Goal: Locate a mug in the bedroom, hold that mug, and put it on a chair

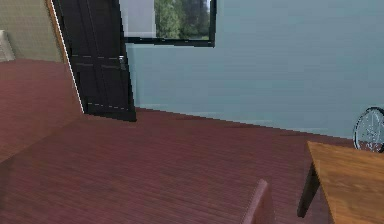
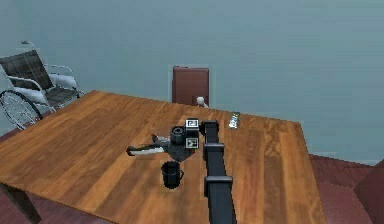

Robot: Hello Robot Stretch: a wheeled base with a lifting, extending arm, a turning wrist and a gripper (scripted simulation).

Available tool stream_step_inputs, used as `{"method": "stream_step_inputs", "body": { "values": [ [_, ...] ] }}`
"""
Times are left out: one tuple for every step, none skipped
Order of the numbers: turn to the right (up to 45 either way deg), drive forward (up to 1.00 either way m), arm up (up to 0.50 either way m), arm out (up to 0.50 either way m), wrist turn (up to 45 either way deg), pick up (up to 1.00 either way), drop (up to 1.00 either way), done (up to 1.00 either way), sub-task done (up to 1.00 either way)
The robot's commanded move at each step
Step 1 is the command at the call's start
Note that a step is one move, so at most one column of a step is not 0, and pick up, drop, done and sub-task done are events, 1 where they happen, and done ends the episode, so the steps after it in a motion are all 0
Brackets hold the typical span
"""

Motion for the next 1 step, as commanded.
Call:
{"method": "stream_step_inputs", "body": {
  "values": [
    [0.0,0.00,0.00,0.00,33.0,0.00,0.00,0.00,0.00]
  ]
}}
